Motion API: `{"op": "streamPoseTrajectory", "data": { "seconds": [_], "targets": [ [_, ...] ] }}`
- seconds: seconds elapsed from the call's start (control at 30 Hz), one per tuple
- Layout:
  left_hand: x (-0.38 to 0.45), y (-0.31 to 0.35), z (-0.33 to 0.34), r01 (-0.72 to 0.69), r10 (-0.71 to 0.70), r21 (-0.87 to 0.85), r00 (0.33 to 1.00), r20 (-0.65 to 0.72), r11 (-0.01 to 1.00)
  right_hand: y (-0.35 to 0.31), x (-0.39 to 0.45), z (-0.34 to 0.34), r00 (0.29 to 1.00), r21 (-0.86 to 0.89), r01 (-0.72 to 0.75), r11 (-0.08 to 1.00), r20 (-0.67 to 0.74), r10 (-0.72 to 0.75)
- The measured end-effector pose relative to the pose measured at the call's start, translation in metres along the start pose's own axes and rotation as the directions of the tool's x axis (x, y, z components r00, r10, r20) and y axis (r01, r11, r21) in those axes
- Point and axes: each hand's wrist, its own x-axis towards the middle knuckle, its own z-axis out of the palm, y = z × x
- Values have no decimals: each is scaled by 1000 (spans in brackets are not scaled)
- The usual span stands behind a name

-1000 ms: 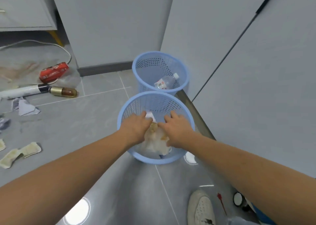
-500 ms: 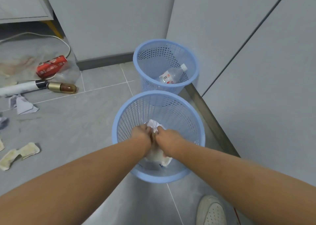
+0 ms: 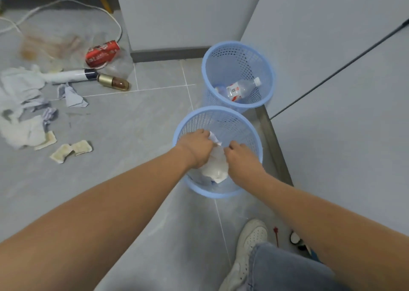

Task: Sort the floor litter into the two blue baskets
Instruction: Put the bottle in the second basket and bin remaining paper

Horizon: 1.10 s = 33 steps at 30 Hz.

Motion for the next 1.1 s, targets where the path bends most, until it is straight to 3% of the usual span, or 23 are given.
{"op": "streamPoseTrajectory", "data": {
  "seconds": [0.13, 0.23, 0.37, 0.5, 0.6, 0.77, 1.1],
  "targets": [
    [-81, 5, -46, 12, -63, -237, 976, -210, 971, -19, -54, -49, 974, 106, 27, 994, -227, -3],
    [-161, -2, -71, 42, -155, -345, 939, -306, 938, -54, -90, -90, 956, 101, 49, 994, -292, -17],
    [-274, -29, -92, 189, -331, -451, 907, -260, 872, -134, -126, -144, 955, 201, 103, 974, -293, -40],
    [-370, -65, -95, 332, -504, -529, 835, -221, 781, -221, -146, -183, 956, 340, 142, 930, -290, -40],
    [-412, -96, -90, 418, -614, -579, 766, -190, 700, -274, -143, -198, 952, 386, 230, 893, -279, -125],
    [-419, -155, -71, 504, -748, -665, 651, -128, 552, -325, -81, -194, 967, 450, 241, 860, -191, -171],
    [-329, -288, 10, 562, -782, -701, 623, 8, 440, -387, 90, -115, 976, 345, 167, 924, 77, -205]
  ]
}}
